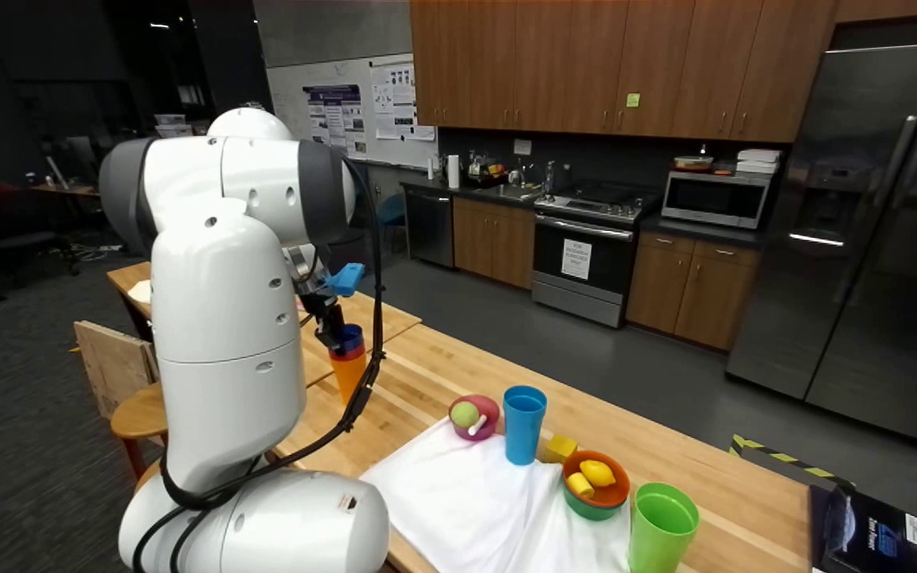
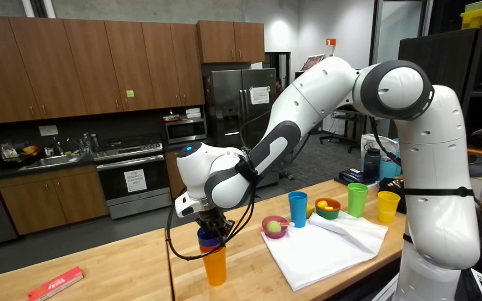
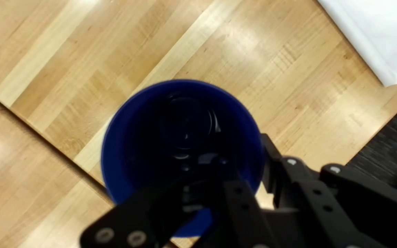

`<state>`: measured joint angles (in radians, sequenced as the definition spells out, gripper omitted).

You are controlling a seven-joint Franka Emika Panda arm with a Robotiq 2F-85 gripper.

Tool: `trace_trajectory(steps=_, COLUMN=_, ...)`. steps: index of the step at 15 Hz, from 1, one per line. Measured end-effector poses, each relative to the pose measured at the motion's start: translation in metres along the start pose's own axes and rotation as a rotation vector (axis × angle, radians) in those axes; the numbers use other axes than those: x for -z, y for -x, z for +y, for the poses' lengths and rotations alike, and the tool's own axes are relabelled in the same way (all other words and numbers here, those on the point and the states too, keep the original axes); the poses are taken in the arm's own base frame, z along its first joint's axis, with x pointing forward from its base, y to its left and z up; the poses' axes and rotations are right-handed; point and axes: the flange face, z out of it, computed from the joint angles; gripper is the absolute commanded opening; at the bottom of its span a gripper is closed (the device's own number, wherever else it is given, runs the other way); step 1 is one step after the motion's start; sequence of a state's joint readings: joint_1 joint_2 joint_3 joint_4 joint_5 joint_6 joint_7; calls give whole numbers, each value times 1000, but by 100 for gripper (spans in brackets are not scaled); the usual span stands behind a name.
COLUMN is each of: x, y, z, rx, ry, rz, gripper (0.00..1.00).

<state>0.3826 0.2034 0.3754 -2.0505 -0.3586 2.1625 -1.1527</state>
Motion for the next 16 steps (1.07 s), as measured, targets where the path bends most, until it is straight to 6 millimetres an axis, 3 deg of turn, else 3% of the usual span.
trace_trajectory(steps=5, x=-2, y=-3, z=-4, rx=29, ry=-25, rz=0, gripper=82)
trace_trajectory(steps=8, x=16, y=-2, z=-9, rx=66, ry=-11, rz=-16, gripper=99)
trace_trajectory(steps=13, x=71, y=12, z=-29, rx=195, ry=-16, rz=-61, gripper=100)
trace_trajectory(steps=16, x=105, y=33, z=-41, rx=202, ry=5, rz=-95, gripper=100)
